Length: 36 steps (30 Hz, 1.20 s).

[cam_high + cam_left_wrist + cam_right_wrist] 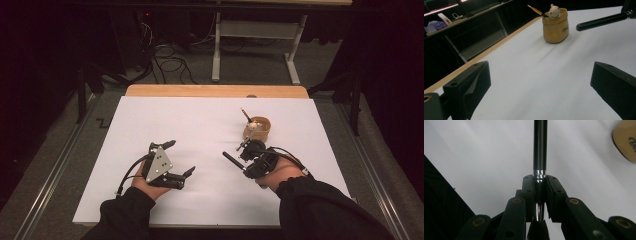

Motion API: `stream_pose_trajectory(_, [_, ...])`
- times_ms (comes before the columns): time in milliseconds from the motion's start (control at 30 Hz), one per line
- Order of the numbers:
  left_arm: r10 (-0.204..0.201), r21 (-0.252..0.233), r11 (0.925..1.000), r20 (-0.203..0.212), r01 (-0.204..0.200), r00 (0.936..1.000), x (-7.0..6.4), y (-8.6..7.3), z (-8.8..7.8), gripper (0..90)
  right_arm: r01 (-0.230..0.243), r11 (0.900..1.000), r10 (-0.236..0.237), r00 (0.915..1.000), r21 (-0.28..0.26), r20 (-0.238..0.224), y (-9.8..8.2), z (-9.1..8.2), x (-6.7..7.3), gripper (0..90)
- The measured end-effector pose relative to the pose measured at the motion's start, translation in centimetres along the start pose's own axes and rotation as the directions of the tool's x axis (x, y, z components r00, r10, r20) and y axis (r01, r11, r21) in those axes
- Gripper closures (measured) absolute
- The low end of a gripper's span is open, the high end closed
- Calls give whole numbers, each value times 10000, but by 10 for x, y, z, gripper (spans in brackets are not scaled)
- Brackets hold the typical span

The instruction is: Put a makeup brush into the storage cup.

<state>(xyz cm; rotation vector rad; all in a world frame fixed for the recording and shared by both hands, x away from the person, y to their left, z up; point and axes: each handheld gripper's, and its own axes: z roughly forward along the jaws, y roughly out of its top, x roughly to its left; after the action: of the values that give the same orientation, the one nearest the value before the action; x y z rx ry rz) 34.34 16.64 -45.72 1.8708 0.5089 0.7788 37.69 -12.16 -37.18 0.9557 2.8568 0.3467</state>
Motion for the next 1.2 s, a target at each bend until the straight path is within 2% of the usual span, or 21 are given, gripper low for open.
stream_pose_trajectory(167, [476, -84, 9988, -92, -477, 9988, -3, 0, 0, 69, 278, 9996, -278, 9996, -44, -108, 7, -3, 8, 796])
stream_pose_trajectory(367, [957, 107, 9954, -219, -955, 9952, -6, -2, 2, 99, 608, 9981, -608, 9977, 3, -285, 16, -5, 15, 796])
stream_pose_trajectory(567, [1364, 105, 9906, -92, -1363, 9906, -10, -2, 3, 161, 980, 9950, -971, 9943, 189, -447, 26, -6, 24, 795])
stream_pose_trajectory(800, [2098, 295, 9773, 17, -2098, 9777, -20, -2, 6, 181, 1334, 9896, -1302, 9897, 540, -590, 32, -5, 32, 795])
stream_pose_trajectory(1067, [2509, 442, 9670, 34, -2508, 9680, -26, -3, 8, 219, 1503, 9856, -1450, 9870, 771, -697, 35, 0, 37, 795])
stream_pose_trajectory(1200, [2762, 462, 9601, -3, -2759, 9611, -29, -3, 8, 247, 1616, 9830, -1551, 9850, 874, -759, 37, 2, 39, 795])
